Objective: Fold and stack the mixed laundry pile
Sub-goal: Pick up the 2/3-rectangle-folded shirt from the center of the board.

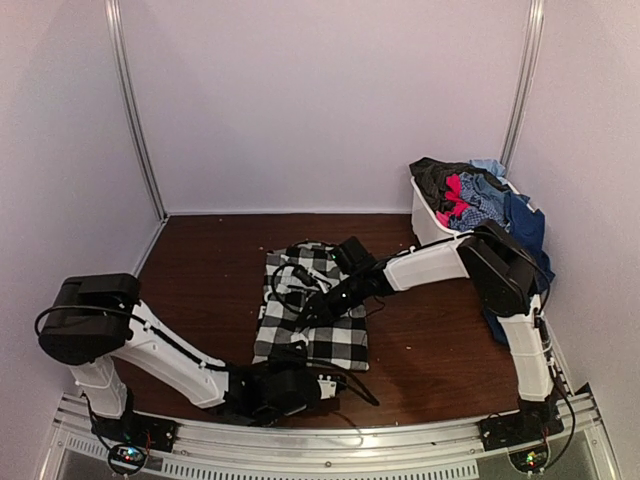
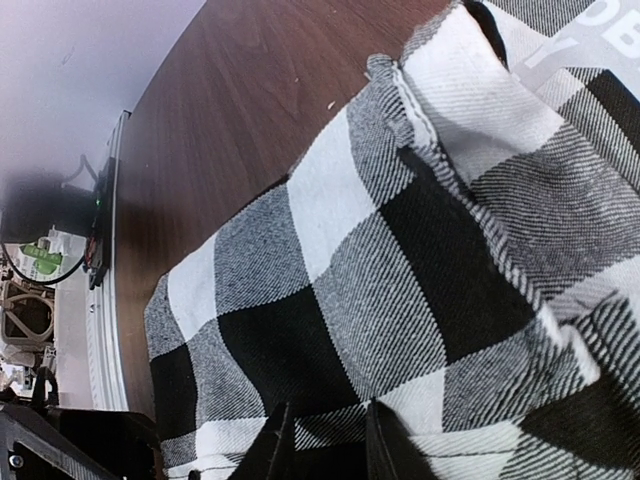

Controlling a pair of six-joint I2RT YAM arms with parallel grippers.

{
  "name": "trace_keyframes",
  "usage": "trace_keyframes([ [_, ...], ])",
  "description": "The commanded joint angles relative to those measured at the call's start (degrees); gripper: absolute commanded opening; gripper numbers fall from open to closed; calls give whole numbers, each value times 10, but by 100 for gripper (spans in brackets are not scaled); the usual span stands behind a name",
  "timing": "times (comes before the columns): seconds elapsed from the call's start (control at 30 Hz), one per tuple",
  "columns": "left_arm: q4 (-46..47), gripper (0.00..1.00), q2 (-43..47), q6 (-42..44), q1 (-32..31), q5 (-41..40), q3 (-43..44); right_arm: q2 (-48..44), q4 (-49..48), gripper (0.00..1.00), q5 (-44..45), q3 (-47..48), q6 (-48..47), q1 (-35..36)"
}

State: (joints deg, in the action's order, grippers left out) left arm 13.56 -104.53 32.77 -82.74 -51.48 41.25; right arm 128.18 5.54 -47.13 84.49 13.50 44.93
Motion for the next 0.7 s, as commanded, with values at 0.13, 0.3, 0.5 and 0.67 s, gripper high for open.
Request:
trace_keyframes([
  [0.13, 146, 61, -89, 99, 33, -50, 12, 30, 3, 24, -9, -27, -1, 4],
  [0.3, 157, 34, -96, 137, 36, -54, 24, 17, -19, 24, -22, -51, 12, 9],
  [0.5, -79, 0, -10, 11, -12, 21, 50, -47, -30, 34, -42, -57, 27, 0],
  [0.67, -219, 0, 30, -74, -44, 64, 69, -78, 58, 41, -56, 18, 2, -34],
])
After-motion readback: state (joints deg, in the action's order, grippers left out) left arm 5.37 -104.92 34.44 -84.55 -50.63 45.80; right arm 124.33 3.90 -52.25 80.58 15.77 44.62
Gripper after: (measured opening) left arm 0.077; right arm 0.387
